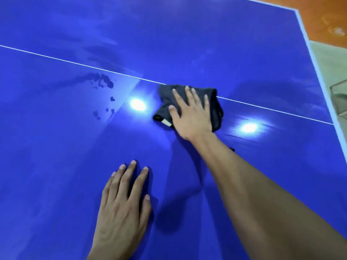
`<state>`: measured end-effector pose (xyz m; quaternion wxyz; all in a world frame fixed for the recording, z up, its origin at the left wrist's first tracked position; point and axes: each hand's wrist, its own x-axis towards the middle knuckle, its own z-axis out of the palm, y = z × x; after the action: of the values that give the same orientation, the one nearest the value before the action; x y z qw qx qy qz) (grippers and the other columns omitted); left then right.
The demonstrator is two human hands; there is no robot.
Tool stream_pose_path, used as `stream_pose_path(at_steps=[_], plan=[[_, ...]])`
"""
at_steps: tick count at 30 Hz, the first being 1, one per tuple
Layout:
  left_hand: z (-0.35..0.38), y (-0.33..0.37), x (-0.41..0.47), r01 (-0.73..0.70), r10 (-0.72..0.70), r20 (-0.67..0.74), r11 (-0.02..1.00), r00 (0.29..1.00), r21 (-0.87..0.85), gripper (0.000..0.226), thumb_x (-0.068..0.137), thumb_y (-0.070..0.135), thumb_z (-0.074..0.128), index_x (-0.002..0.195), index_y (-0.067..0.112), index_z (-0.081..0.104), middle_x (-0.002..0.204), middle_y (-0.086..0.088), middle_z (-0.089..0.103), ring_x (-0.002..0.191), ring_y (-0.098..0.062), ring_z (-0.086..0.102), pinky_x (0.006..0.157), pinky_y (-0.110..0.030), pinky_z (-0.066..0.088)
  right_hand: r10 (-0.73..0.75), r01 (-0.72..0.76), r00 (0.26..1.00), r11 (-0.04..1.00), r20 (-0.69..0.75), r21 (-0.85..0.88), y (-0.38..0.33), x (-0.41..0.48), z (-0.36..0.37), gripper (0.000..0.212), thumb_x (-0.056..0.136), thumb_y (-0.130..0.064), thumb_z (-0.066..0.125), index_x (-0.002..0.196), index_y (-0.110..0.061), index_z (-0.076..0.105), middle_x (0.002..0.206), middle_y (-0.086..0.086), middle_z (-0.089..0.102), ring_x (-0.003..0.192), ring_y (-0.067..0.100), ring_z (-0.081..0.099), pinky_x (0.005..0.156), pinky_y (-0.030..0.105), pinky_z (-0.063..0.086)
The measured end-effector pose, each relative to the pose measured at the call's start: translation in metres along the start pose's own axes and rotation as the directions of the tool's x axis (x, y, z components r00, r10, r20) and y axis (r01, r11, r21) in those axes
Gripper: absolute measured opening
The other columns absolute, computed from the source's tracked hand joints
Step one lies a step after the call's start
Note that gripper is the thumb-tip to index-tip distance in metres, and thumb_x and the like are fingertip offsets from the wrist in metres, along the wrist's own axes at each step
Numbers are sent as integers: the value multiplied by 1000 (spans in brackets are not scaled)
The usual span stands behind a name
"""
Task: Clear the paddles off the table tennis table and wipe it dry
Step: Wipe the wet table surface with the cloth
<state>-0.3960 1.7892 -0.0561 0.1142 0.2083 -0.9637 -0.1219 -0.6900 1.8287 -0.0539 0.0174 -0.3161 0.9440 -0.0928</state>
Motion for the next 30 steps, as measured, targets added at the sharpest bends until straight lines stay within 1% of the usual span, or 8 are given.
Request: stream_pose_path(at_steps=[3,5,9,12,16,20,26,30], plan=[[2,1,1,-1,1,-2,1000,1000,3,57,93,31,42,144,11,56,155,-15,45,143,-38,42,116,-52,30,-131,129,991,991,30,46,-60,3,10,59,105,-56,27,162,-41,18,172,-1,7,158,15,0,125,52,-8],[0,2,1,-2,1,18,1000,1000,11,56,94,31,41,145,11,55,156,-15,44,144,-37,40,117,-51,29,-180,177,983,983,48,54,-76,3,13,58,106,-54,26,162,-41,18,173,-1,7,158,15,0,125,51,-9],[-2,9,-1,14,-15,19,1000,1000,24,57,93,30,40,145,11,53,158,-16,39,146,-37,38,118,-50,27,-175,169,983,981,63,95,-76,2,10,57,106,-52,26,161,-41,20,172,-3,8,158,13,0,126,49,-11],[1,33,-7,-70,70,-6,998,998,10,58,91,30,43,145,12,55,158,-18,40,145,-36,38,116,-49,28,-146,141,989,983,34,121,-62,-3,6,56,106,-50,27,161,-40,24,172,-3,11,158,12,3,126,47,-11],[16,82,-22,-192,193,27,981,981,-17,59,89,31,47,146,15,55,157,-15,42,145,-33,39,116,-47,28,4,-4,1000,994,0,107,8,-20,-4,57,106,-51,24,162,-39,21,172,-3,10,158,13,2,126,47,-9],[27,122,-32,-250,251,38,968,967,-35,59,91,33,47,147,16,54,158,-13,43,145,-32,41,116,-48,30,158,-155,987,984,-35,83,117,-44,-26,57,106,-50,27,162,-40,21,172,-3,13,158,12,4,127,47,-6],[37,144,-39,-204,203,90,979,975,6,60,93,35,42,149,16,50,160,-10,39,146,-35,38,119,-51,27,404,-400,911,914,-78,62,270,-106,-61,57,106,-50,28,162,-39,22,171,1,15,158,16,9,127,48,-2],[33,149,-39,-169,164,159,985,974,17,62,95,37,39,153,17,45,163,-8,34,150,-33,33,121,-51,24,493,-489,868,869,-53,68,326,-141,-72,58,106,-51,25,162,-38,20,172,2,12,158,17,8,127,48,-5]])
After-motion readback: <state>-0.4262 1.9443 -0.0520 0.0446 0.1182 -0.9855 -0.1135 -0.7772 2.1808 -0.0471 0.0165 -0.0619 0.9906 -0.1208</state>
